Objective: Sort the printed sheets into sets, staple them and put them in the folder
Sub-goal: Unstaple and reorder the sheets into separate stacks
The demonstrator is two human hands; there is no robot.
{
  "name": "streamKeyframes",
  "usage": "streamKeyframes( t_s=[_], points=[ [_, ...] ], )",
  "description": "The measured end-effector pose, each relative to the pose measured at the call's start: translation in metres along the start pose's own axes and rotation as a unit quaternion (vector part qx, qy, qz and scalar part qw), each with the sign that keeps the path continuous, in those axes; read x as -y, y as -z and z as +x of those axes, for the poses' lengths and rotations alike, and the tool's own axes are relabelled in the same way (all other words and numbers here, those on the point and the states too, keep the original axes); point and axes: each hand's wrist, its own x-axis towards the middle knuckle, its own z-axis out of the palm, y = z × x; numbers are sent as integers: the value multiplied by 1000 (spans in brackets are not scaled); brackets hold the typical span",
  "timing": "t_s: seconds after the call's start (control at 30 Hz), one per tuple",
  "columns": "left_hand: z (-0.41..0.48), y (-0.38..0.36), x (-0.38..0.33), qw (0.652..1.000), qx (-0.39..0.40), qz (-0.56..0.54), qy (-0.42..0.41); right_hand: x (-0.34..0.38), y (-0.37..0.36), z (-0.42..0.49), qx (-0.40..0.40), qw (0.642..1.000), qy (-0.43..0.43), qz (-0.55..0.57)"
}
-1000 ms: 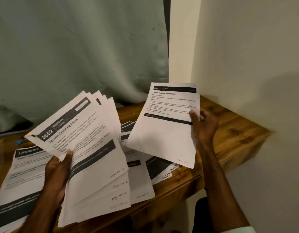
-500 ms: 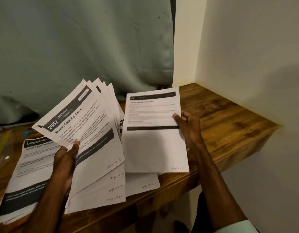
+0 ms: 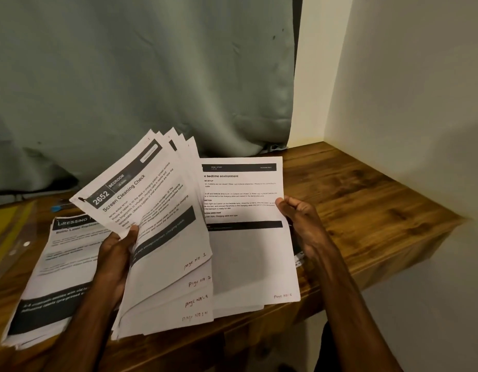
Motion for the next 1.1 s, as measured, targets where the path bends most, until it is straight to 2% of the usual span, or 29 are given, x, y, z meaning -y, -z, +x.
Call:
streamKeyframes(
  t_s=[0.3,0.4,0.57,0.67,0.8,1.1],
  points=[
    [9,5,6,1000,5,-10,-5,0,-5,1,-3,1000,8,-27],
    [18,9,13,1000,6,-10,-2,1,-11,-2,-3,997,35,-70],
    [33,14,33,990,-27,112,-75,-13,-32,2,-41,962,109,-246],
    [37,15,42,977,-20,180,-110,-25,-44,4,-55,945,119,-300],
    [41,17,48,967,-2,212,-143,-36,-58,3,-38,918,136,-372],
    [44,16,51,964,-8,211,-162,-41,-65,7,-47,913,115,-388]
  ],
)
